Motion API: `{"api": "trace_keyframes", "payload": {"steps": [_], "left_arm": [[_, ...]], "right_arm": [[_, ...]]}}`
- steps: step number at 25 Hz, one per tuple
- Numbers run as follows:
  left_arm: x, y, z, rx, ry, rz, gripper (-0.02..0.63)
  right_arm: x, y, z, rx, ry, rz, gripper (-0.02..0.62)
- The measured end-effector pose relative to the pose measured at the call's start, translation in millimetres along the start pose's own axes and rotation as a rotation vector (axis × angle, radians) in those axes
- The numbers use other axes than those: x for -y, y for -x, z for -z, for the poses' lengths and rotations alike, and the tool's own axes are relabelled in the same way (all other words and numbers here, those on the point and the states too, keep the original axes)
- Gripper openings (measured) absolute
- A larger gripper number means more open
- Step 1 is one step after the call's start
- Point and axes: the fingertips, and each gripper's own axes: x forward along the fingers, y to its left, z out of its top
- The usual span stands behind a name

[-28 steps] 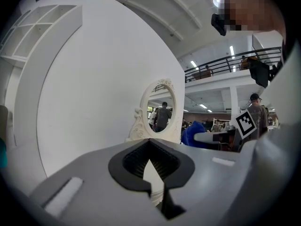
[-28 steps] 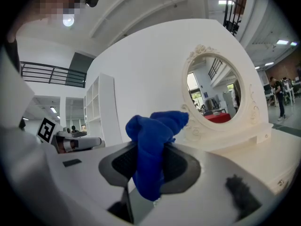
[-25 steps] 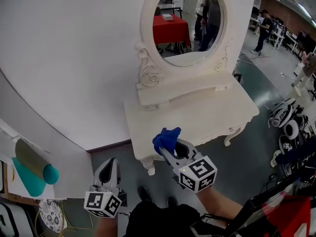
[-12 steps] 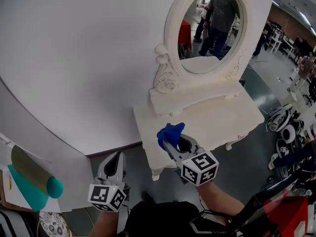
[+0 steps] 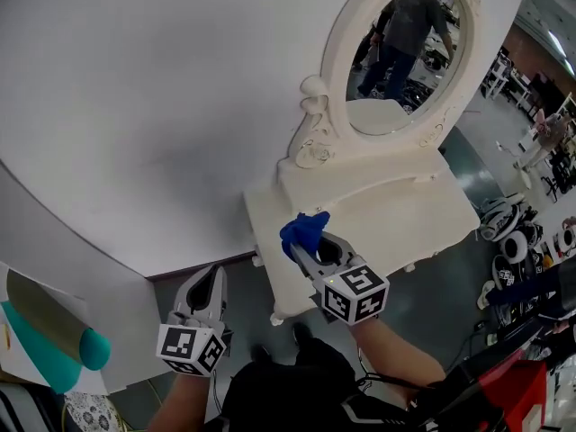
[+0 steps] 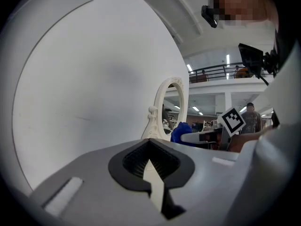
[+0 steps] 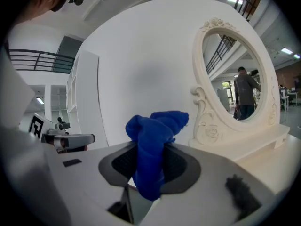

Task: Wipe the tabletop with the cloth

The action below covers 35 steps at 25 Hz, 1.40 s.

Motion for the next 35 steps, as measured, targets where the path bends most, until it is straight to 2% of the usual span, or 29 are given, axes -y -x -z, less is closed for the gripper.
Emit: {"api": "trace_keyframes", "payload": {"steps": [3, 15, 24, 35], "left_arm": [[-6, -14, 8, -0.014, -0.022, -0.025, 0.009], [-34, -56, 44, -0.043, 0.058, -0.099, 0.009], [-54, -68, 81, -0.103, 0.085, -0.146, 0.008], [-57, -81, 109, -0.165, 0.078, -0.118, 0.008]], "right_arm": [[12, -29, 15, -0.051, 0.014, -0.019, 0.131], [48, -134, 101, -0.291, 0.002, -0.087, 0.131], [64, -188, 165, -0.442, 0.001, -0.076, 0.131], [82, -223, 222, -0.588, 0.005, -0.020, 0.132]]}}
